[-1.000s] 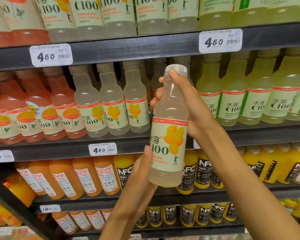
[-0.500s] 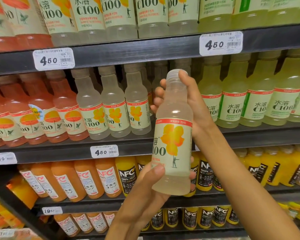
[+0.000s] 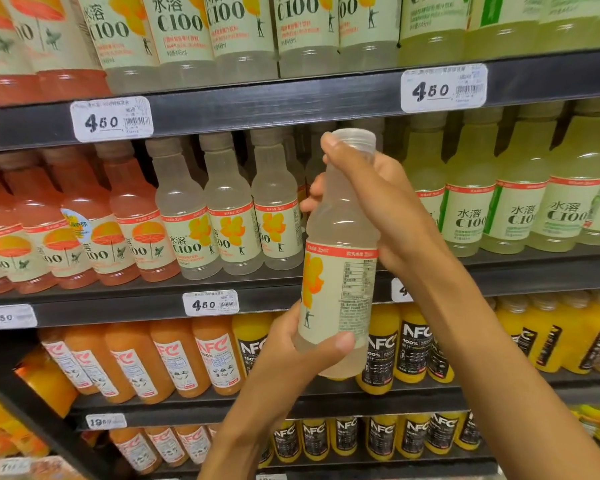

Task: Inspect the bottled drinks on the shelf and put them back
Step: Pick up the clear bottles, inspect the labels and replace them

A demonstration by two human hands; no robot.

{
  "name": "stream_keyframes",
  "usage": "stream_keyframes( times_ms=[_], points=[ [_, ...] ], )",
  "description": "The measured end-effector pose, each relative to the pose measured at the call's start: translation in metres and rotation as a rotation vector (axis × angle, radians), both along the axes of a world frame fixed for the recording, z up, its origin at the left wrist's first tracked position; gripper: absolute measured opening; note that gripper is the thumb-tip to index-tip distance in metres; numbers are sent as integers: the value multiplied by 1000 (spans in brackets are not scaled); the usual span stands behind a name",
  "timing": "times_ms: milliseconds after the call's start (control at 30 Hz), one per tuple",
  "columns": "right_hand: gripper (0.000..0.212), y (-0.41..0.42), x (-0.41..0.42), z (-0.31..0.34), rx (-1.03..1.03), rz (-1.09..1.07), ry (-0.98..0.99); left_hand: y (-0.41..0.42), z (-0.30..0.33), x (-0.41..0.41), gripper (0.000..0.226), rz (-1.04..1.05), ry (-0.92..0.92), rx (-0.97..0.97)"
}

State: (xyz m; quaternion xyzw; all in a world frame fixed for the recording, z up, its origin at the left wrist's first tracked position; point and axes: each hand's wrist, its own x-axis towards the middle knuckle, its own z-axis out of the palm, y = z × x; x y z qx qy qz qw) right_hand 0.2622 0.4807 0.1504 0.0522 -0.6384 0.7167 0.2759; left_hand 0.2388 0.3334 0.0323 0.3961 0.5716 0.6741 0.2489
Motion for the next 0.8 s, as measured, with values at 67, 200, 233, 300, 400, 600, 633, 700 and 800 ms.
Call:
stream_keyframes(
  times_ms=[67,200,233,300,400,600,633,700,800],
  points=[
    [24,6,1,4,8,104,-24,-1,2,3,53,-77,-103,72],
    [37,10,-1,0,-165,397,-49,-3,10,9,62,-306,-282,197],
    [37,9,-3,-2,-225,455,-44,-1,10,12,70,-346,-323,199],
    [32,5,-5,-5,-311,516,-26,2,9,15,84,-403,-389,191],
    [26,4,-5,-5,-321,484,-9,2,-2,9,77,-391,-374,189],
    [20,-3,4,-4,-26,60,8,-5,-1,-9,73,-31,-74,51],
    [23,-7,4,-3,5,-2,-11,-4,0,-6,66,9,-22,21],
    [32,-11,4,-2,113,-76,-71,-2,-3,-1,71,23,-9,7],
    [44,-9,4,0,242,-65,-166,-4,-3,9,96,-12,-140,26]
  ],
)
